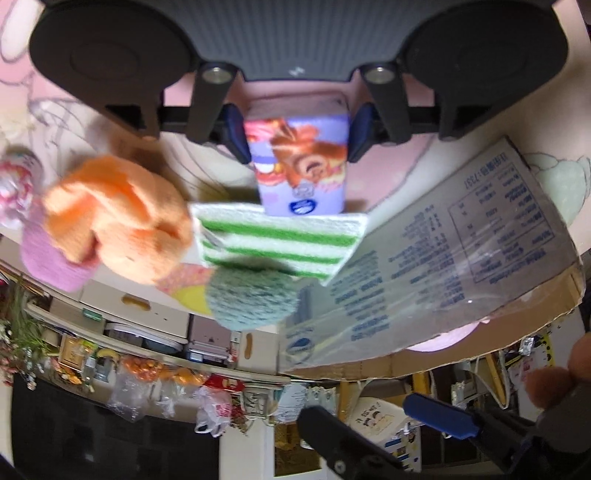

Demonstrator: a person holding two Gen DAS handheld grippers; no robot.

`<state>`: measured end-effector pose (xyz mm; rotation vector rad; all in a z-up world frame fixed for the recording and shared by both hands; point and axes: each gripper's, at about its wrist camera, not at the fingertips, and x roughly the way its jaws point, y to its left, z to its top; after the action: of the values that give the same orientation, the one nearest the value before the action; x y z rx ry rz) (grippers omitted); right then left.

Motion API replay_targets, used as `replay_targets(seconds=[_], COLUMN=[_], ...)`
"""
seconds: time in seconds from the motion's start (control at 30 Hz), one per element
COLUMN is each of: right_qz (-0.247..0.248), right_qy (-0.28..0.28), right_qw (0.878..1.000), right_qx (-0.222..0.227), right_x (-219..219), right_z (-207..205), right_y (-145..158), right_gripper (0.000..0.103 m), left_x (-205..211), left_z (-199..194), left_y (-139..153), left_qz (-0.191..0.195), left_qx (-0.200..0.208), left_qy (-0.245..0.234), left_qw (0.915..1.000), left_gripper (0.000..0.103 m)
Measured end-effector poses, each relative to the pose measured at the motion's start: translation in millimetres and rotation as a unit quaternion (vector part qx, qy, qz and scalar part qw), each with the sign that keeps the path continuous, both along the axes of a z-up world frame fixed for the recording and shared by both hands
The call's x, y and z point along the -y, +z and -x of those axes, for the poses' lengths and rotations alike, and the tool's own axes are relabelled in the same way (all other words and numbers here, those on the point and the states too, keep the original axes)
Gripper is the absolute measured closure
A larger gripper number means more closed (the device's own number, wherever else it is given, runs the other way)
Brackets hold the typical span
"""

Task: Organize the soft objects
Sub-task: 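Grasp the cartoon tissue pack with the right tool while the left approaches the floral plush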

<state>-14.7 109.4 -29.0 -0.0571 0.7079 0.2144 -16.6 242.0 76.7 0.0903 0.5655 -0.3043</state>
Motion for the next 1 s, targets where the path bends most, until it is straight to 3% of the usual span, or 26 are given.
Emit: replay_targets(seconds=[0.23, 0.53, 0.8, 1.0], right_qz=[-0.003, 0.007, -0.010, -0.034], right_qy=[-0.045, -0.158, -0.251, -0.270], right_qw=[0.999, 0.987, 0.968, 0.962], right_qx=[-0.004, -0.011, -0.015, -0.018], right_x=[45, 131, 205, 226], right_z=[24, 53, 69, 71], right_y=[2, 4, 6, 8], right_gripper=[0.051, 0.051, 0.049, 0.043], left_x=[30, 77, 156, 218], left_z=[1, 7, 4, -22], left_y=[-10, -28, -43, -59], left_qz=[-0.004, -0.013, -0.032, -0.041], left_qx=[0.006, 0.012, 0.032, 0.036], left_qy=[-0.043, -0.095, -0.164, -0.188], left_qw=[0.9991, 0.9953, 0.9855, 0.9806], left_gripper=[0.000, 0.000, 0.000, 0.000])
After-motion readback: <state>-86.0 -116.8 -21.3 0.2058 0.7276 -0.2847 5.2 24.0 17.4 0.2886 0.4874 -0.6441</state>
